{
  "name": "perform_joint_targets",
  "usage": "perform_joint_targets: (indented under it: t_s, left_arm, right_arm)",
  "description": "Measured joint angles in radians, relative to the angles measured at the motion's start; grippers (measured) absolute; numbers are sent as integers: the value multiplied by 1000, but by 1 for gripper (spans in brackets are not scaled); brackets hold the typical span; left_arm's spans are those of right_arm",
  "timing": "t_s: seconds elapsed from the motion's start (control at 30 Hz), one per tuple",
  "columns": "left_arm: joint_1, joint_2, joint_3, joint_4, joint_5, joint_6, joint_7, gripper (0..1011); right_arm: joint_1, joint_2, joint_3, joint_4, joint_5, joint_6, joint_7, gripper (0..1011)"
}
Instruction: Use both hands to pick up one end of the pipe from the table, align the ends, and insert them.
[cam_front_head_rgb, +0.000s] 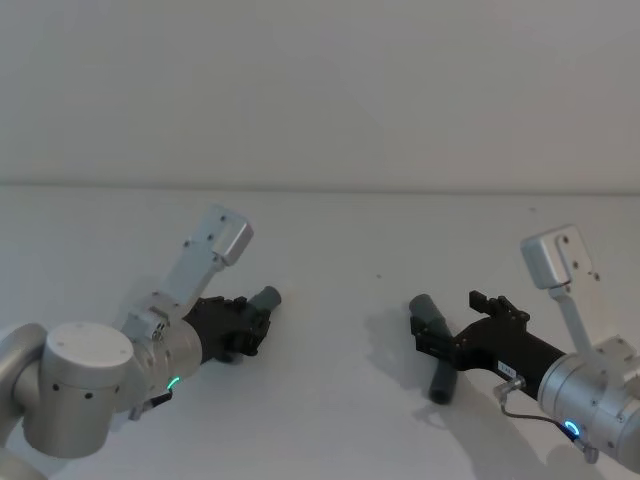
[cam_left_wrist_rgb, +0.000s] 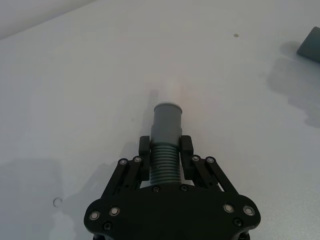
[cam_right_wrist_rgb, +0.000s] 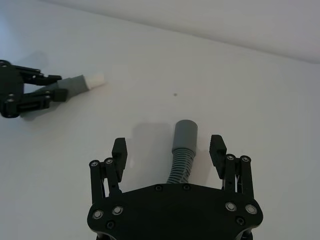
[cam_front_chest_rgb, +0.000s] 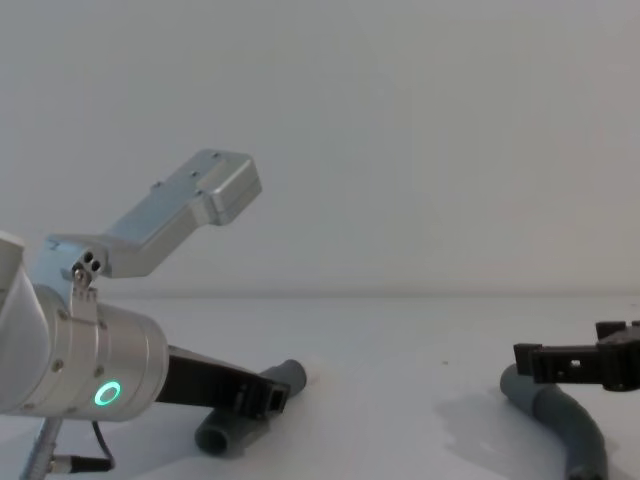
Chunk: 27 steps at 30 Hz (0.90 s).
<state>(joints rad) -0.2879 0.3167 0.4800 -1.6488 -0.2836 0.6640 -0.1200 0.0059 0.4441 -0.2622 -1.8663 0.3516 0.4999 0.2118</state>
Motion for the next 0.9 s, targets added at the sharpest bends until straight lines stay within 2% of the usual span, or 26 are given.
perform_joint_targets:
  t_s: [0.33, 0.6, 0.9]
  left_arm:
    - [0, 0, 0, 0, 0, 0, 0, 339]
    - [0, 0, 0, 0, 0, 0, 0, 339]
    - [0, 0, 0, 0, 0, 0, 0, 339]
  right_arm:
    - [7, -65, 3, 3, -7, 86, -83, 1000]
    - [11, -94, -1, 16, -21, 116, -118, 1000]
    - [14, -111, -6, 30, -36, 132, -137, 1000]
